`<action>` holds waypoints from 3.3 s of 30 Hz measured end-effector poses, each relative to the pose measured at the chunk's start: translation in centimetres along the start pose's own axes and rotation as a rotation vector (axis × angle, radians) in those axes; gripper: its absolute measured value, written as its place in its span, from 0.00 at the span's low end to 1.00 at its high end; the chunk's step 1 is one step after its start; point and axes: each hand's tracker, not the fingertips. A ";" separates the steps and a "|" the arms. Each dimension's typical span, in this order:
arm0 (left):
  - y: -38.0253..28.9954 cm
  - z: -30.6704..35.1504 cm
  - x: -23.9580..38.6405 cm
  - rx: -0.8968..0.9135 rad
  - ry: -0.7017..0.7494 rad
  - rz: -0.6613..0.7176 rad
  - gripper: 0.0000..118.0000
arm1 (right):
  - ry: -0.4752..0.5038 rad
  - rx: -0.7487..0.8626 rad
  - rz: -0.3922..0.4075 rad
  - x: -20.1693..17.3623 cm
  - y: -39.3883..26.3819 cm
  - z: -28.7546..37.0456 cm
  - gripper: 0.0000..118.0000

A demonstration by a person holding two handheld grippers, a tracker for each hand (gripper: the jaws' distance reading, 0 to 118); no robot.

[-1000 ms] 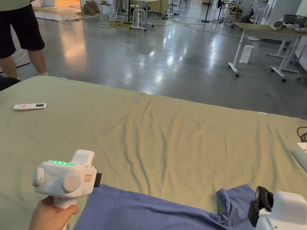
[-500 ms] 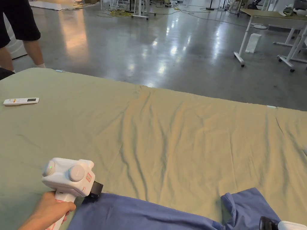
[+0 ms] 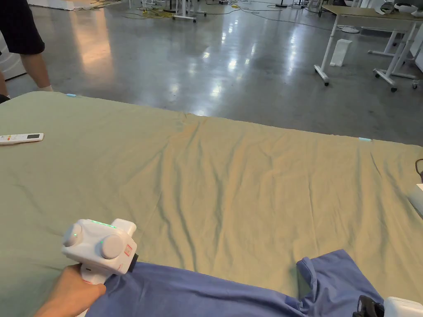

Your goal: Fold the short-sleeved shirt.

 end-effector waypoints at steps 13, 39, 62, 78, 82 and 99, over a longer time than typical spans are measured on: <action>-2.9 8.3 -0.2 0.227 -0.095 0.057 0.03 | -0.004 -0.181 -0.052 7.7 4.1 -2.9 0.00; -4.8 8.0 -0.2 0.221 -0.062 0.075 0.03 | 0.060 -0.641 0.038 8.0 2.3 -17.1 0.00; -13.7 17.7 -4.4 0.339 -0.127 0.133 0.03 | 0.172 -0.297 -0.077 11.6 3.8 6.4 0.00; -25.6 15.3 -4.8 0.122 -0.135 0.117 0.03 | 0.083 -0.500 -0.017 11.9 -7.8 13.2 0.00; -26.1 13.5 -4.3 0.072 -0.116 0.109 0.03 | 0.053 -0.559 0.017 11.4 -10.3 11.7 0.00; -22.8 17.7 -2.8 0.280 -0.105 0.144 0.64 | -0.084 -0.252 0.034 7.9 -5.6 14.1 0.72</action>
